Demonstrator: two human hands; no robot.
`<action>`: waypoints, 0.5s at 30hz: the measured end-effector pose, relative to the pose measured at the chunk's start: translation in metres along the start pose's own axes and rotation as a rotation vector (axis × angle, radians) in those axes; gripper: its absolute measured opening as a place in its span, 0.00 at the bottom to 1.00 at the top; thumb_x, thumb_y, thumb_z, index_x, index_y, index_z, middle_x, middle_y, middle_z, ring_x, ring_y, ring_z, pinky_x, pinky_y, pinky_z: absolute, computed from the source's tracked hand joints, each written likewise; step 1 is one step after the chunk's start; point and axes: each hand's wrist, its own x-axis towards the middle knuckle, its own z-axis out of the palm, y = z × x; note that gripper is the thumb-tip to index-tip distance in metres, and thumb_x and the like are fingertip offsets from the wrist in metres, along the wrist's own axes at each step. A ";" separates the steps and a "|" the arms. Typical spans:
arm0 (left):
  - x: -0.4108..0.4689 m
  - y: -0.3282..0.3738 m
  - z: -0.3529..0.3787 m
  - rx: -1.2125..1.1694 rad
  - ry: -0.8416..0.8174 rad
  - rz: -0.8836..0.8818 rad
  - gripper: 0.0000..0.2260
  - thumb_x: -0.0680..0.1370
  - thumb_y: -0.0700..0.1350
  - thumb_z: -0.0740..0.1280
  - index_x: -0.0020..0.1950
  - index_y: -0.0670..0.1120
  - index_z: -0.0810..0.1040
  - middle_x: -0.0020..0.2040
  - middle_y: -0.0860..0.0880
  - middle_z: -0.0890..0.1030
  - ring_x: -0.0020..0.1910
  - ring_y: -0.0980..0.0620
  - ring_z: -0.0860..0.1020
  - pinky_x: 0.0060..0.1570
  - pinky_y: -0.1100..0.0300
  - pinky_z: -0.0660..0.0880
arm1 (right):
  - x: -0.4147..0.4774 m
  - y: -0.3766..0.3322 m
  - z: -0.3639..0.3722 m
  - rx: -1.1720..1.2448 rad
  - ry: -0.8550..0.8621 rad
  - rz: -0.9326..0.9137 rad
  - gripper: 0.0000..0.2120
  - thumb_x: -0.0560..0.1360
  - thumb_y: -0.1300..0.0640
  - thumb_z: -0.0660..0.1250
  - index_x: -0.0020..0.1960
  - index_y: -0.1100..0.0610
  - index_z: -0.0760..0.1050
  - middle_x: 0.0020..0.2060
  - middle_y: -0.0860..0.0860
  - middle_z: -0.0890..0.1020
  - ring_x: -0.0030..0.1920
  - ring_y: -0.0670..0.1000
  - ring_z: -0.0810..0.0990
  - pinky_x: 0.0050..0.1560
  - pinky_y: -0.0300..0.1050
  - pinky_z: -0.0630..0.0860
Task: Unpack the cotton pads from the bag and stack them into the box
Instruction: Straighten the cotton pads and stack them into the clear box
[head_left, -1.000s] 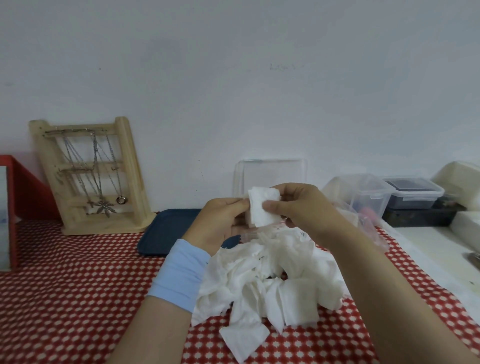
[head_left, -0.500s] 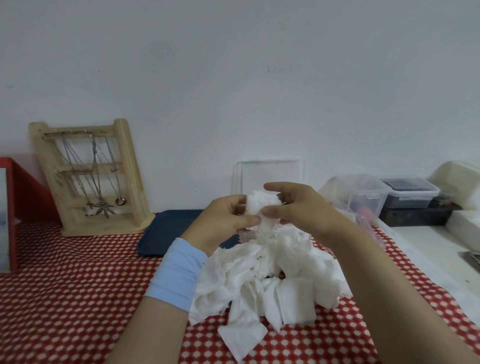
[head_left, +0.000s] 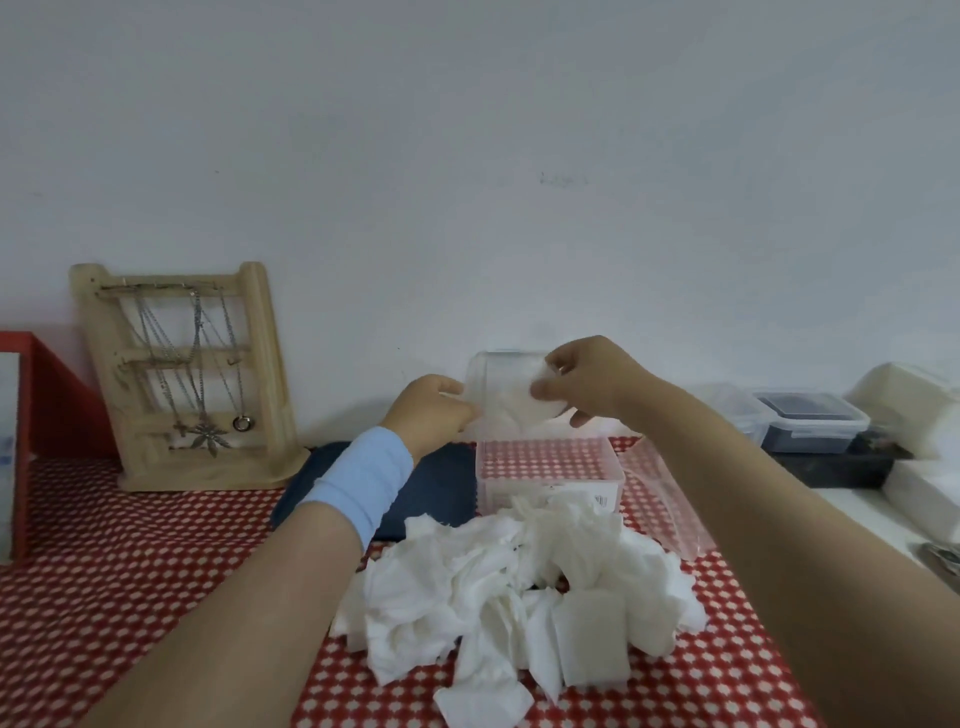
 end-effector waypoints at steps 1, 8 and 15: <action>0.007 -0.004 0.001 0.076 -0.002 -0.016 0.07 0.78 0.38 0.67 0.47 0.49 0.73 0.50 0.47 0.77 0.48 0.50 0.77 0.51 0.58 0.74 | 0.008 0.003 0.003 -0.055 -0.019 0.027 0.18 0.74 0.57 0.75 0.62 0.59 0.78 0.46 0.53 0.83 0.30 0.47 0.83 0.32 0.40 0.80; 0.043 -0.033 0.024 0.331 -0.106 -0.166 0.05 0.79 0.36 0.64 0.44 0.40 0.77 0.49 0.39 0.82 0.50 0.41 0.82 0.58 0.51 0.80 | 0.036 0.011 0.049 -0.556 -0.125 0.139 0.14 0.70 0.54 0.78 0.44 0.59 0.76 0.36 0.51 0.77 0.40 0.53 0.80 0.42 0.44 0.80; 0.038 -0.037 0.025 0.122 -0.189 -0.226 0.09 0.77 0.33 0.70 0.57 0.35 0.82 0.55 0.37 0.85 0.54 0.41 0.85 0.55 0.51 0.83 | 0.045 0.017 0.084 -0.426 -0.051 0.222 0.15 0.71 0.57 0.77 0.37 0.57 0.70 0.28 0.51 0.79 0.27 0.50 0.79 0.29 0.39 0.75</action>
